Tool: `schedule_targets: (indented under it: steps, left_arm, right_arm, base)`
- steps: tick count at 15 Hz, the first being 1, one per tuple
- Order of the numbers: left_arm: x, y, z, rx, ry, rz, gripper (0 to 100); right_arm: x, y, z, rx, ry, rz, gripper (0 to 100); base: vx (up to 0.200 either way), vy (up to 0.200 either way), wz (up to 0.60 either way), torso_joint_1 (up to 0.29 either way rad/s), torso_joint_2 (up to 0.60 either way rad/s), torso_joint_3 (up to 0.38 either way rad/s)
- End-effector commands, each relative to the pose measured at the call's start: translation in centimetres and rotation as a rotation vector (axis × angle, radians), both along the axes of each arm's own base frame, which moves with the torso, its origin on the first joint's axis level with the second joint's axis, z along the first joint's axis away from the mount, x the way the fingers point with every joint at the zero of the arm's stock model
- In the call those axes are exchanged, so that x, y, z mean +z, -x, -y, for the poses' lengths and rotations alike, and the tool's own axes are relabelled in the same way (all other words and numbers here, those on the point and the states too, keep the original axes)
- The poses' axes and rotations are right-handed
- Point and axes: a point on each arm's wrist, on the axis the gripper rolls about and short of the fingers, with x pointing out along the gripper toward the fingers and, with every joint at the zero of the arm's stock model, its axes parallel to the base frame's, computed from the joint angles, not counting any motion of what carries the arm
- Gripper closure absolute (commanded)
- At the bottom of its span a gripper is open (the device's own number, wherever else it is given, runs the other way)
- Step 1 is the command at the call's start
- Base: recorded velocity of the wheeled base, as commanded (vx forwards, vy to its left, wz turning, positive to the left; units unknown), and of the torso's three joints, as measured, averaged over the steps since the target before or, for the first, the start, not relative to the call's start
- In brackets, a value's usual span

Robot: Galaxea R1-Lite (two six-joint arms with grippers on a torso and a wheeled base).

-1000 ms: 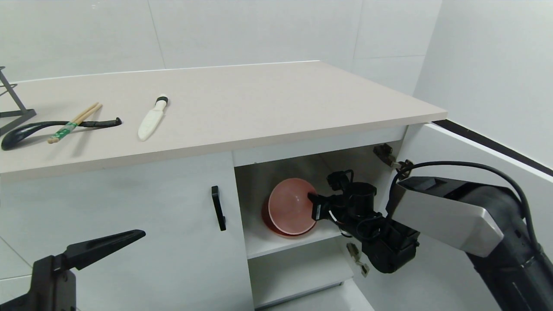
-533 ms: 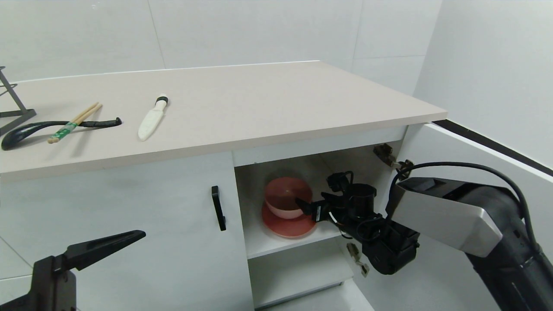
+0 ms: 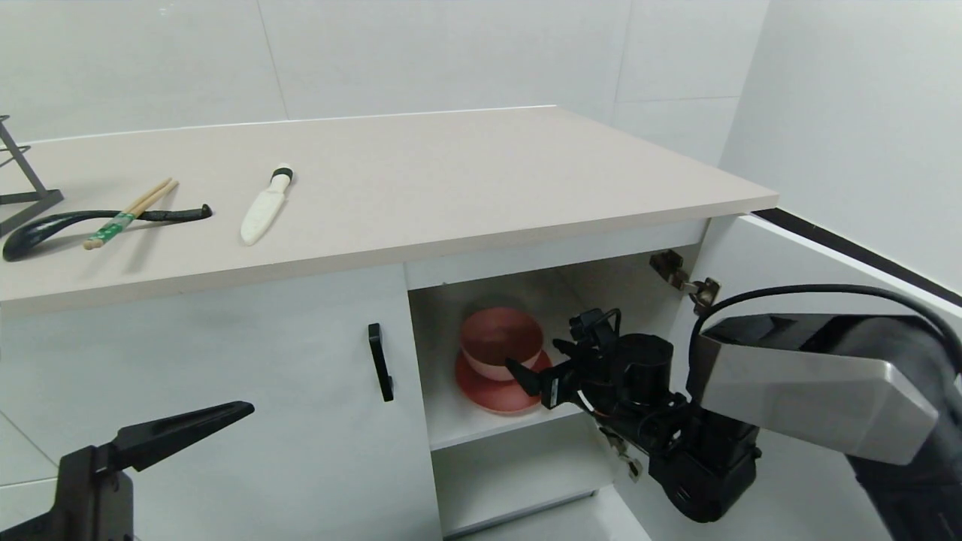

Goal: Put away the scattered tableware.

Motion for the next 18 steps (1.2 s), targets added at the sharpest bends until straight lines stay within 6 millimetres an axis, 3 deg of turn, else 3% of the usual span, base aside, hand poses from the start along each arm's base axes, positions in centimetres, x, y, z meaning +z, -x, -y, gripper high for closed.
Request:
schedule_targets:
  steps: [1,3,6,8,11,14,16,18]
  left_arm:
    - [-0.2,-0.1,0.0,0.0,-0.004,-0.01,0]
    - [-0.3,-0.2,0.1,0.0,-0.009,-0.022,0]
    - [-0.5,-0.2,0.0,0.01,-0.015,-0.04,0]
    - [-0.8,-0.2,-1.0,0.118,-0.026,-0.067,0]
    - [-1.3,1.5,-1.8,0.161,-0.026,-0.098,0]
    - [-2.9,4.8,-3.0,0.259,-0.029,-0.141,0]
    - [-3.7,7.0,-3.4,0.322,-0.01,-0.108,0]
    - [-4.1,7.6,-3.5,0.355,0.026,-0.107,0]
  right_arm:
    - [4.8,5.2,2.0,0.037,0.022,0.042,0]
    - [7.7,9.8,4.6,0.058,0.034,0.025,0]
    - [11.7,14.0,8.1,0.034,-0.009,0.101,0]
    - [14.5,16.3,10.2,0.015,-0.044,0.216,0]
    - [16.2,20.2,12.7,0.009,-0.048,0.239,0]
    - [17.6,22.6,15.0,-0.049,-0.043,0.304,0]
    - [17.9,24.0,16.3,-0.097,-0.025,0.342,0]
    - [17.8,25.3,17.4,-0.125,-0.015,0.347,0]
  base:
    - [0.0,0.0,0.0,0.0,0.0,0.0]
    - [0.0,0.0,0.0,0.0,0.0,0.0]
    - [0.0,0.0,0.0,0.0,0.0,0.0]
    - [0.0,0.0,0.0,0.0,0.0,0.0]
    - [0.0,0.0,0.0,0.0,0.0,0.0]
    - [0.0,0.0,0.0,0.0,0.0,0.0]
    - [0.0,0.0,0.0,0.0,0.0,0.0]
    - [0.0,0.0,0.0,0.0,0.0,0.0]
